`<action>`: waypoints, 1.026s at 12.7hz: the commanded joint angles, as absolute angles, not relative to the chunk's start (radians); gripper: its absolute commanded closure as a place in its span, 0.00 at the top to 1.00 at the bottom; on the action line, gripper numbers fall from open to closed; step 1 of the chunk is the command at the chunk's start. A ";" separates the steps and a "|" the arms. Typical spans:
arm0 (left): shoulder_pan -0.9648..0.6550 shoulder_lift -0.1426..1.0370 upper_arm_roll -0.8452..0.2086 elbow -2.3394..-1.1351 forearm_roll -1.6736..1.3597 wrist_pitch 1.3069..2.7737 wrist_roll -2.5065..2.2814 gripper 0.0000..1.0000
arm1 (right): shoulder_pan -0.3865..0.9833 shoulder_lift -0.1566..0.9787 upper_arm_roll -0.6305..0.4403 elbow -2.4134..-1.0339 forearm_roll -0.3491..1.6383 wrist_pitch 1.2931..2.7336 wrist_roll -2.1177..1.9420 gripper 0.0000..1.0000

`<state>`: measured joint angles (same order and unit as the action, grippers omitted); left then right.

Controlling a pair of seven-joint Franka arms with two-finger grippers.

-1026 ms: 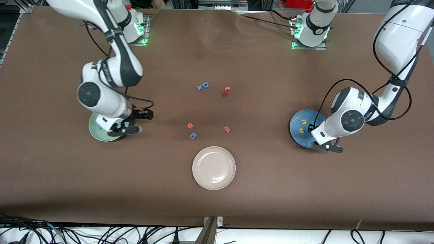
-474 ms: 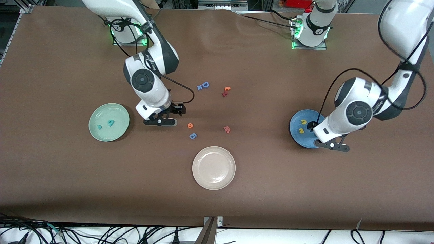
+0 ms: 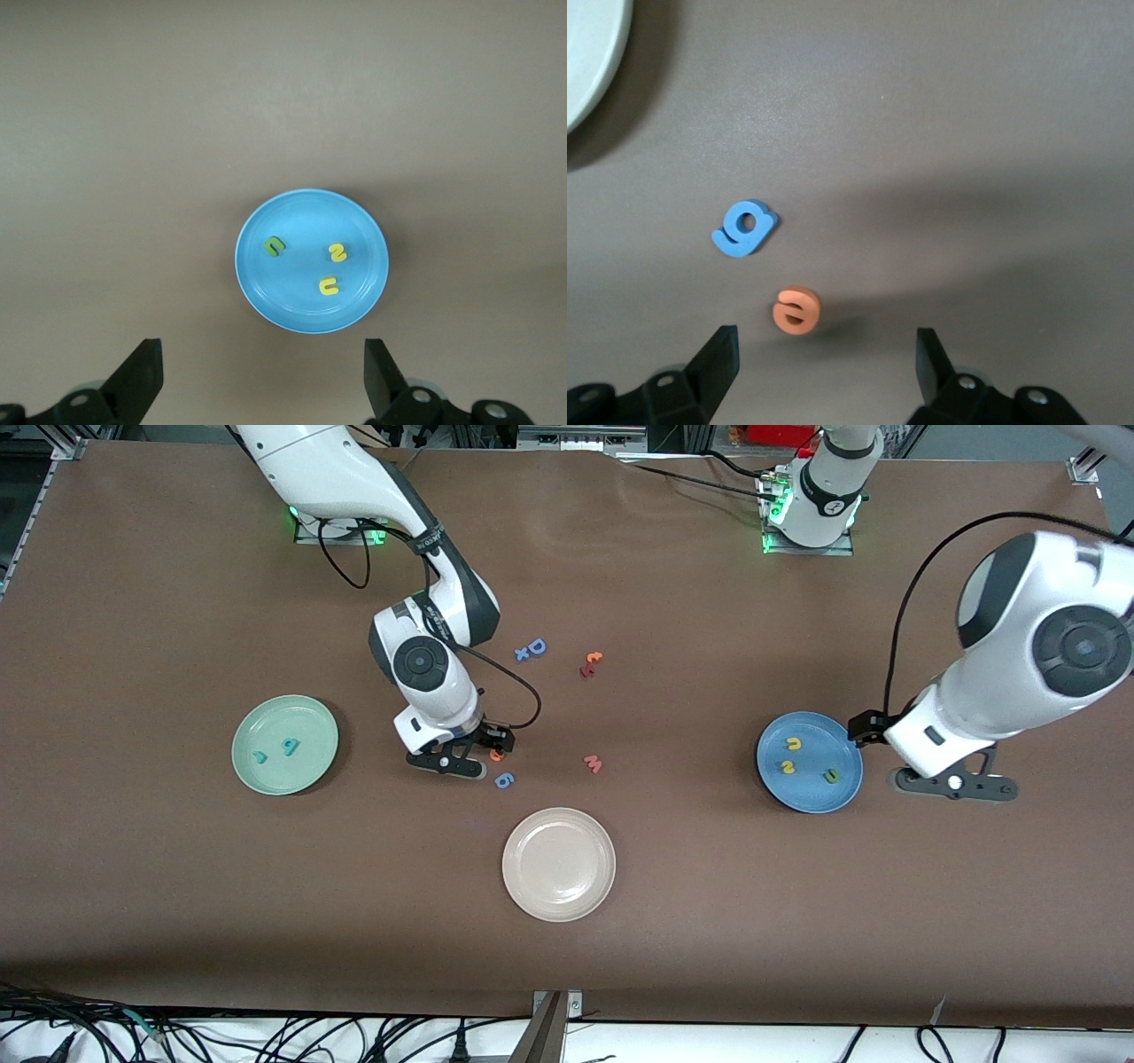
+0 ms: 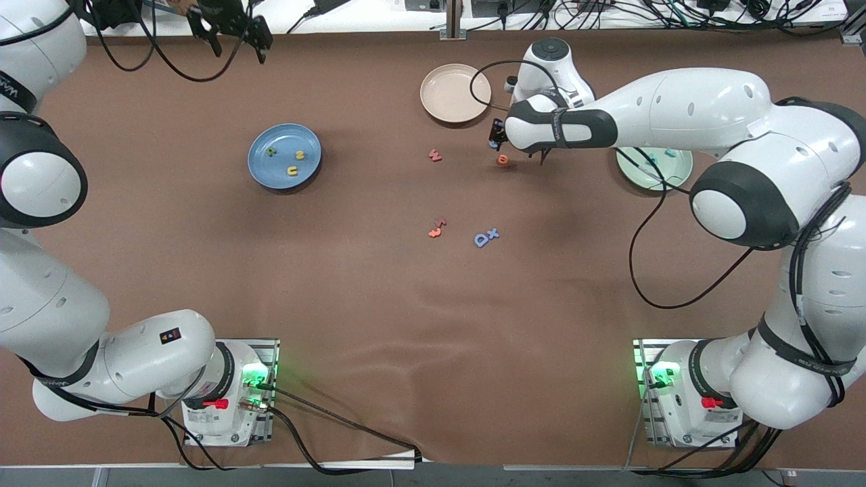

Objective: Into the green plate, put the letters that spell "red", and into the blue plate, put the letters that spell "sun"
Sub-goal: 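Grasp the orange e with the right gripper while the left gripper withdraws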

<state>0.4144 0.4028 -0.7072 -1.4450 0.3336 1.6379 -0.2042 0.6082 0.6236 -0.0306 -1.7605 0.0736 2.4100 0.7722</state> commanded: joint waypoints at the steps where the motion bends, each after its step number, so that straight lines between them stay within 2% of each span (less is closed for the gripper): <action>1: 0.408 0.381 -0.703 -1.350 0.258 1.591 -0.187 1.00 | 0.621 0.661 -0.037 -1.718 0.064 2.408 0.886 0.89; 2: 0.372 0.332 -0.651 -1.364 0.236 1.585 -0.145 1.00 | 0.624 0.676 -0.037 -1.718 0.058 2.430 0.919 0.90; 4: 0.202 0.278 -0.437 -1.364 0.221 1.560 -0.034 1.00 | 0.627 0.687 -0.037 -1.718 0.060 2.442 0.925 0.89; 6: 0.065 0.230 -0.204 -1.371 0.059 1.559 -0.002 1.00 | 0.627 0.689 -0.038 -1.720 0.058 2.442 0.925 0.88; 7: 0.016 0.210 -0.124 -1.384 0.023 1.559 0.020 1.00 | 0.627 0.689 -0.038 -1.720 0.060 2.442 0.925 0.88; 9: 0.002 0.166 -0.094 -1.439 0.025 1.562 0.078 1.00 | 0.627 0.698 -0.038 -1.720 0.060 2.445 0.927 0.84; 13: -0.012 0.075 -0.087 -1.583 0.017 1.609 0.074 1.00 | 0.627 0.706 -0.040 -1.717 0.058 2.448 0.933 0.83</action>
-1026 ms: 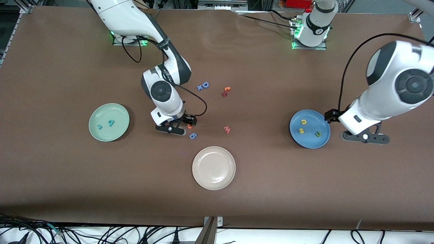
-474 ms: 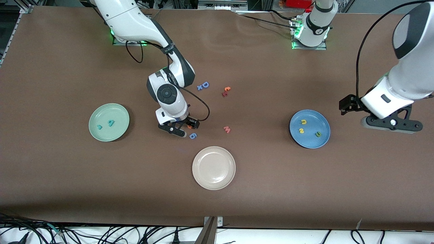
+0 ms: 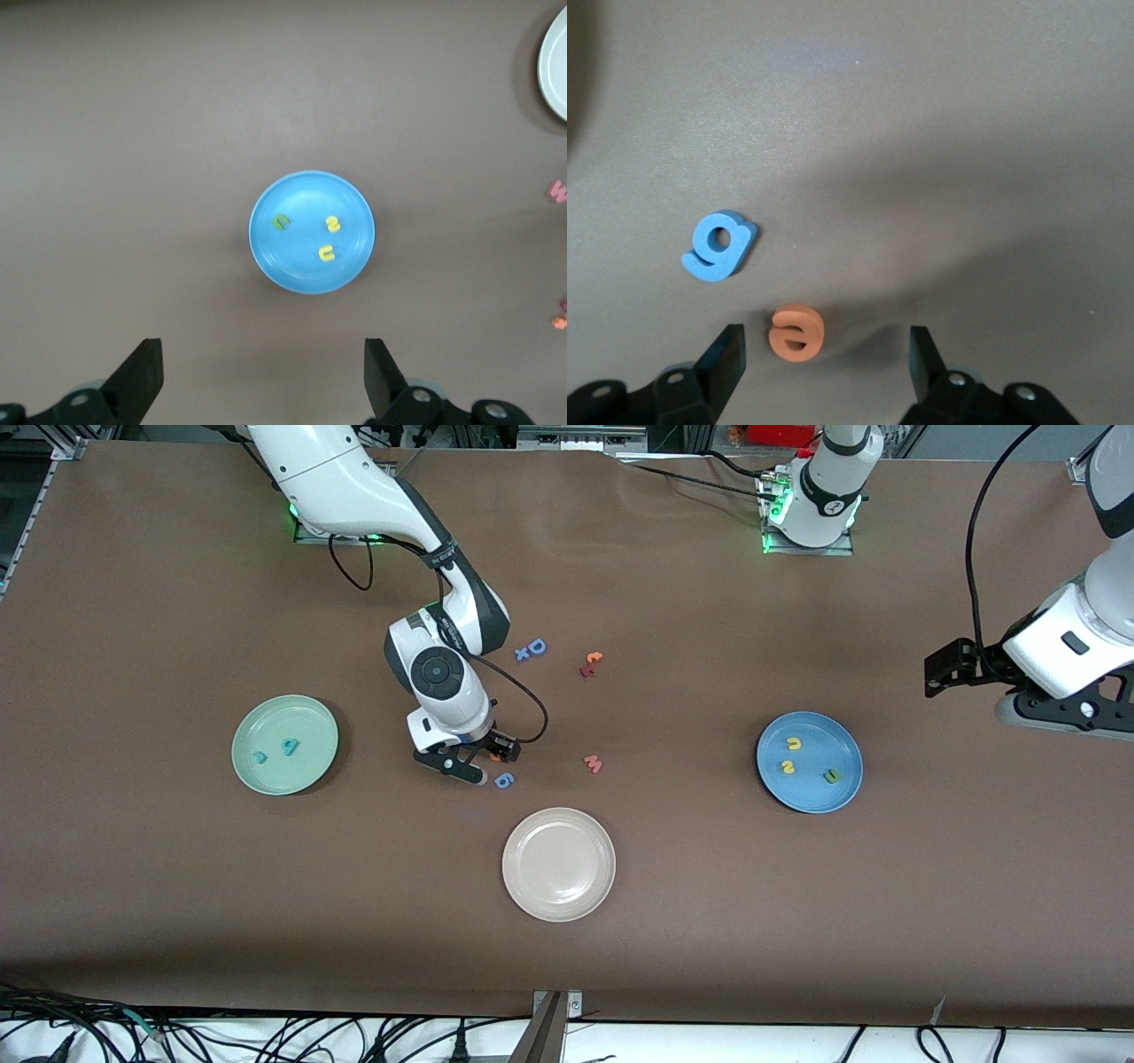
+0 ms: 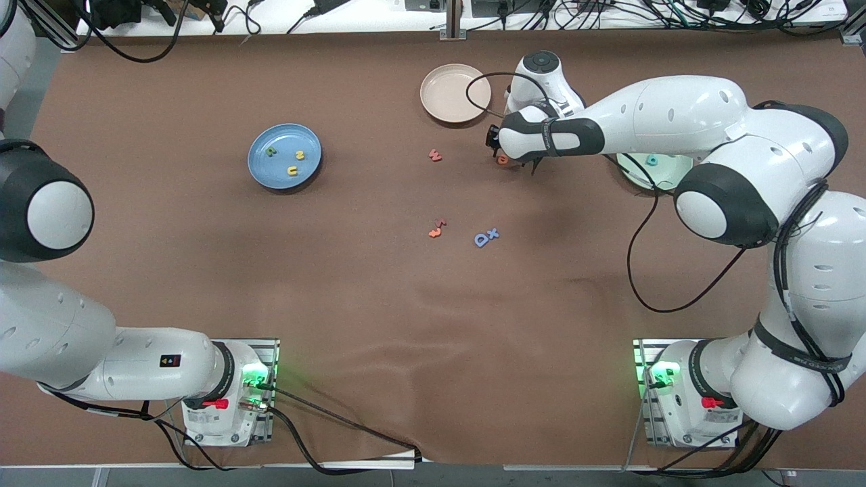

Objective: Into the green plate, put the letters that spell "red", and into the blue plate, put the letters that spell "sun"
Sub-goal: 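Grasp the orange e with the right gripper while the left gripper withdraws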

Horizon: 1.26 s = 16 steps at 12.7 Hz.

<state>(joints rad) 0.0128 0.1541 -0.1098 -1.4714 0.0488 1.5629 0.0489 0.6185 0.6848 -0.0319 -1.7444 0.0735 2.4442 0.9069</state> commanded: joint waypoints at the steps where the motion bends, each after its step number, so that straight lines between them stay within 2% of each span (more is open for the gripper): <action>1: -0.017 0.057 -0.084 -1.609 0.017 1.630 0.068 1.00 | 0.627 0.709 -0.040 -1.718 0.060 2.460 0.936 0.83; 5: -0.012 0.025 -0.086 -1.626 0.015 1.638 0.067 1.00 | 0.634 0.719 -0.040 -1.718 0.058 2.465 0.951 0.82; 7: -0.006 0.026 -0.095 -1.623 0.011 1.626 0.071 1.00 | 0.632 0.719 -0.040 -1.718 0.058 2.465 0.951 0.74; 9: -0.003 0.034 -0.103 -1.611 -0.035 1.612 0.066 1.00 | 0.632 0.727 -0.040 -1.718 0.058 2.470 0.951 0.61; 13: -0.005 0.035 -0.104 -1.611 -0.034 1.606 0.067 1.00 | 0.632 0.727 -0.040 -1.718 0.058 2.477 0.953 0.22; 16: -0.005 0.034 -0.106 -1.611 -0.034 1.603 0.067 1.00 | 0.634 0.726 -0.041 -1.717 0.057 2.476 0.951 0.08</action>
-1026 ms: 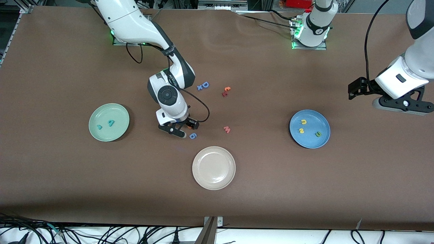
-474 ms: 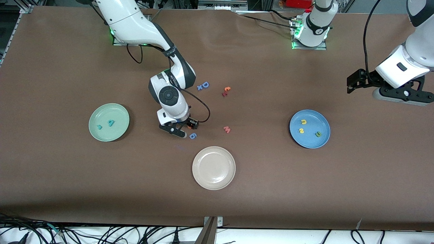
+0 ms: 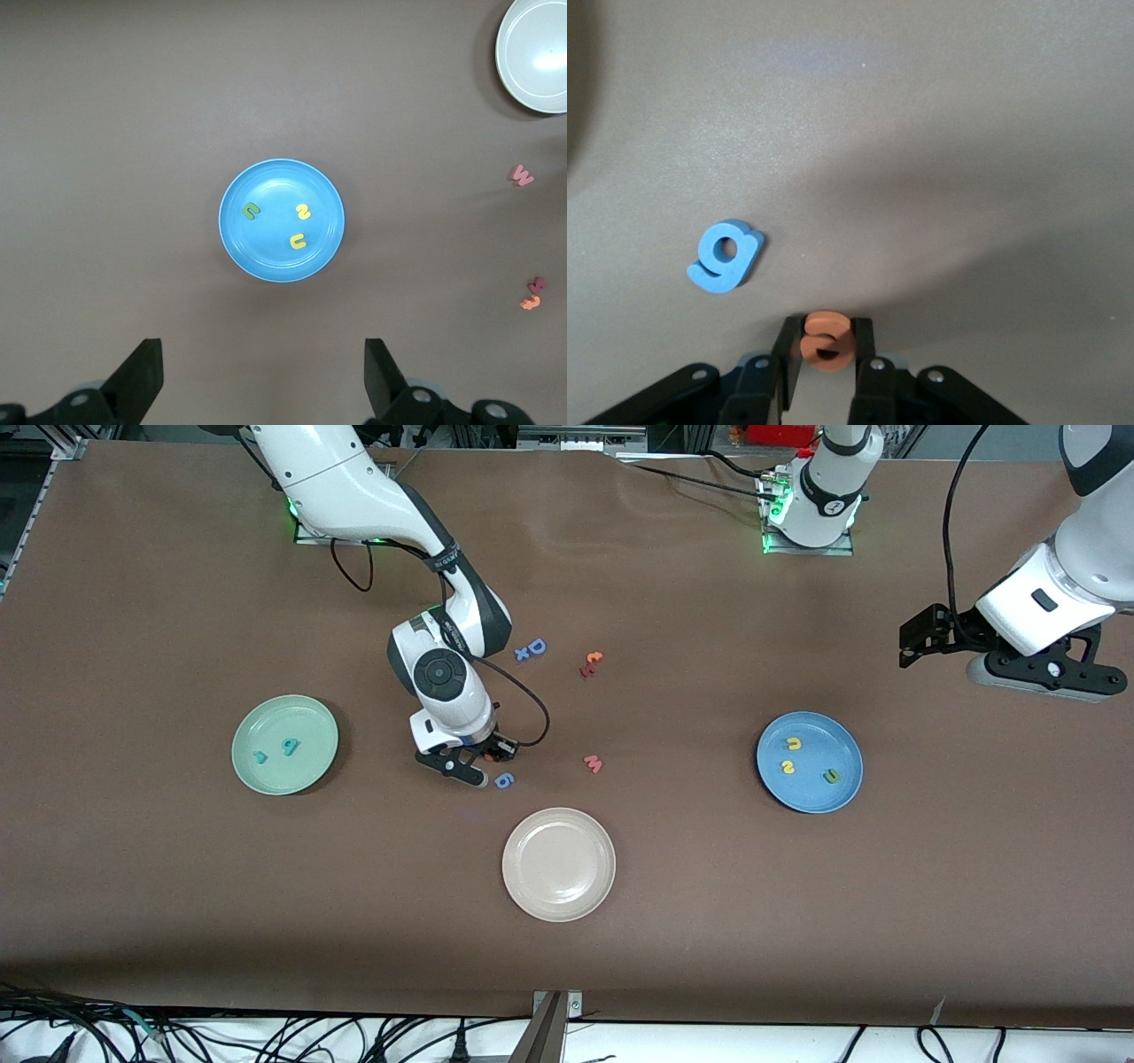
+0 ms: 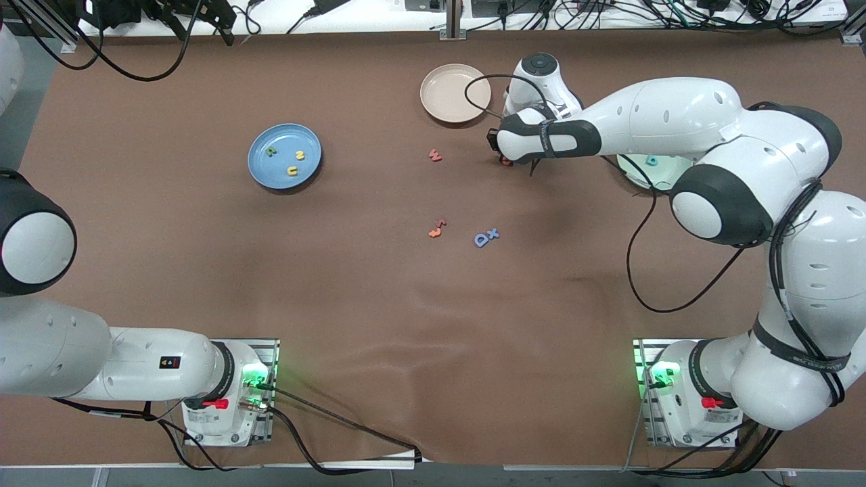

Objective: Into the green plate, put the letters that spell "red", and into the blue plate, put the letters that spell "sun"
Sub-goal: 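Carry the orange e onto the green plate and open the right gripper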

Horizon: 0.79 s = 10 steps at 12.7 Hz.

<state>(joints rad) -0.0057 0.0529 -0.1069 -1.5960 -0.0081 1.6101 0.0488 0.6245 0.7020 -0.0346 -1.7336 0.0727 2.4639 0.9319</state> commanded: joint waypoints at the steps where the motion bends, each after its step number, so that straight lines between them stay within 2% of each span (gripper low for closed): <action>1: -0.005 0.034 -0.106 -1.611 -0.034 1.600 0.067 1.00 | 0.634 0.718 -0.043 -1.717 0.057 2.473 0.948 0.06; 3: -0.006 0.034 -0.106 -1.611 -0.032 1.589 0.067 1.00 | 0.627 0.678 -0.052 -1.715 0.054 2.424 0.930 0.06; 6: -0.006 0.037 -0.106 -1.606 -0.028 1.589 0.069 1.00 | 0.626 0.614 -0.095 -1.646 0.041 2.187 0.866 0.06; 10: -0.008 0.052 -0.106 -1.589 -0.023 1.595 0.066 1.00 | 0.621 0.523 -0.185 -1.649 0.046 1.981 0.676 0.06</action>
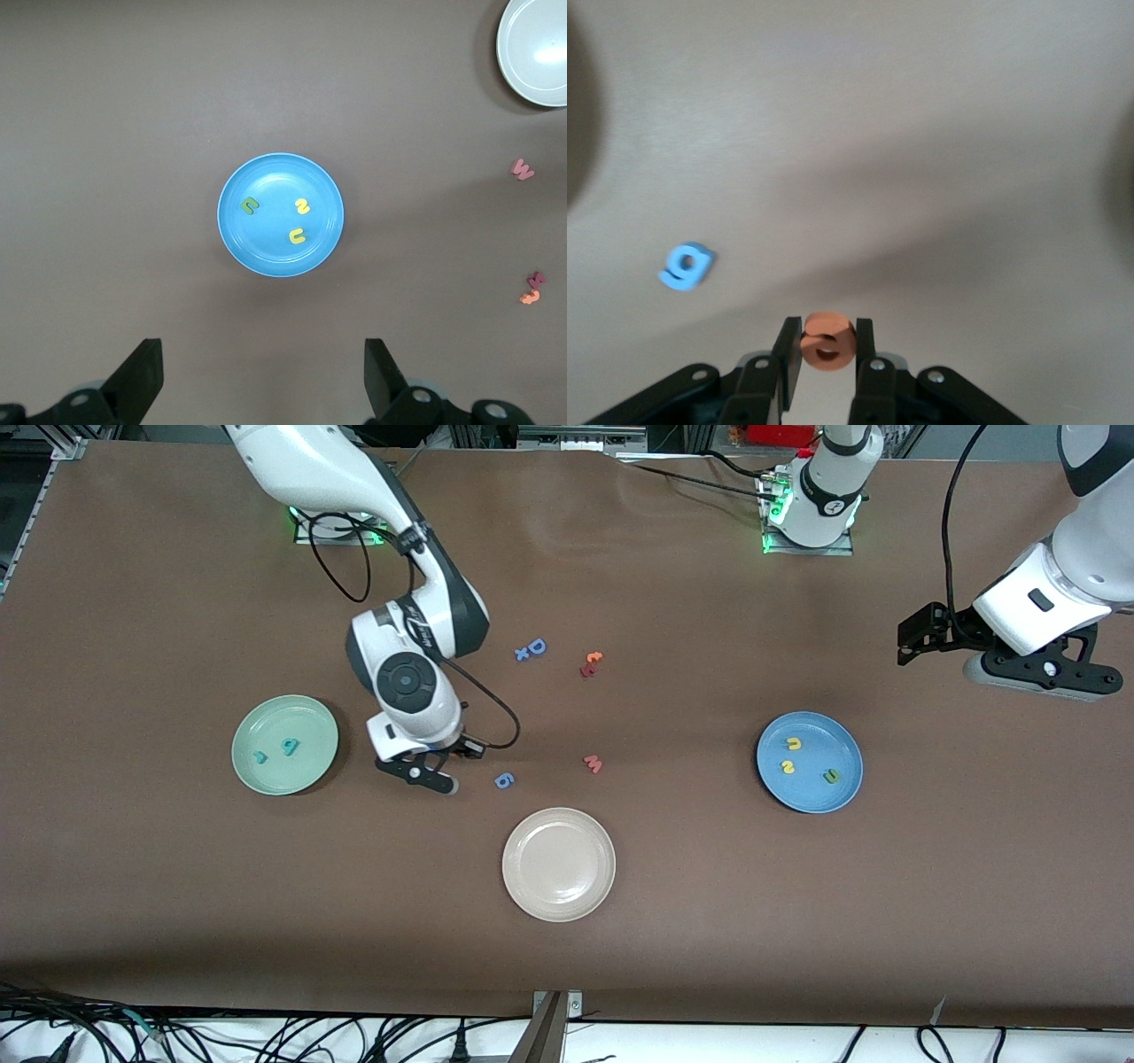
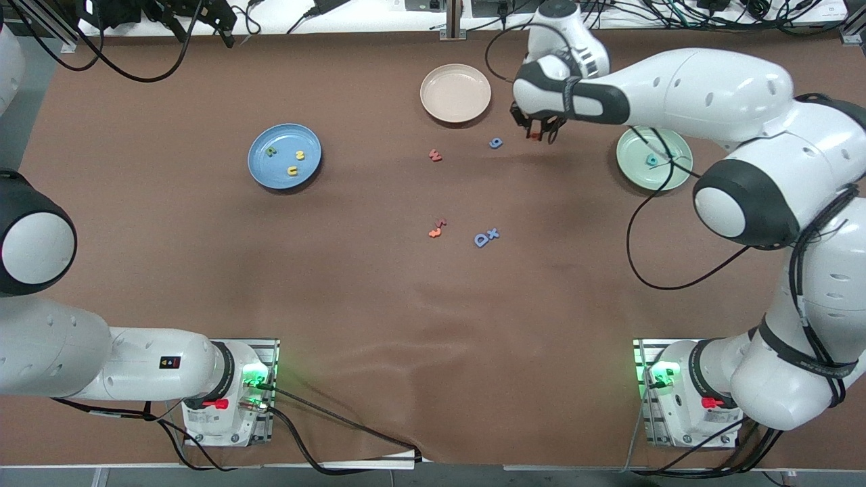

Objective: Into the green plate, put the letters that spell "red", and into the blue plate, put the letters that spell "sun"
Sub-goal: 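Carry the orange e onto the green plate and open the right gripper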

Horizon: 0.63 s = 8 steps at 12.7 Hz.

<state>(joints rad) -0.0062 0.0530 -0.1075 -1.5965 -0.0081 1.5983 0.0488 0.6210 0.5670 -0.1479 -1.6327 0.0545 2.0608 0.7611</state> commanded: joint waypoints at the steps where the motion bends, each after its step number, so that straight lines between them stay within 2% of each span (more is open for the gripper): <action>1: -0.008 0.052 -0.106 -1.589 -0.021 1.595 0.066 1.00 | 0.620 0.503 -0.222 -1.655 0.052 1.939 0.593 0.06; 4: -0.011 0.061 -0.106 -1.586 -0.020 1.601 0.066 1.00 | 0.614 0.451 -0.329 -1.729 0.058 1.914 0.354 0.05; 8: -0.020 0.063 -0.107 -1.585 -0.018 1.601 0.066 1.00 | 0.565 0.446 -0.414 -1.842 0.167 1.994 0.044 0.05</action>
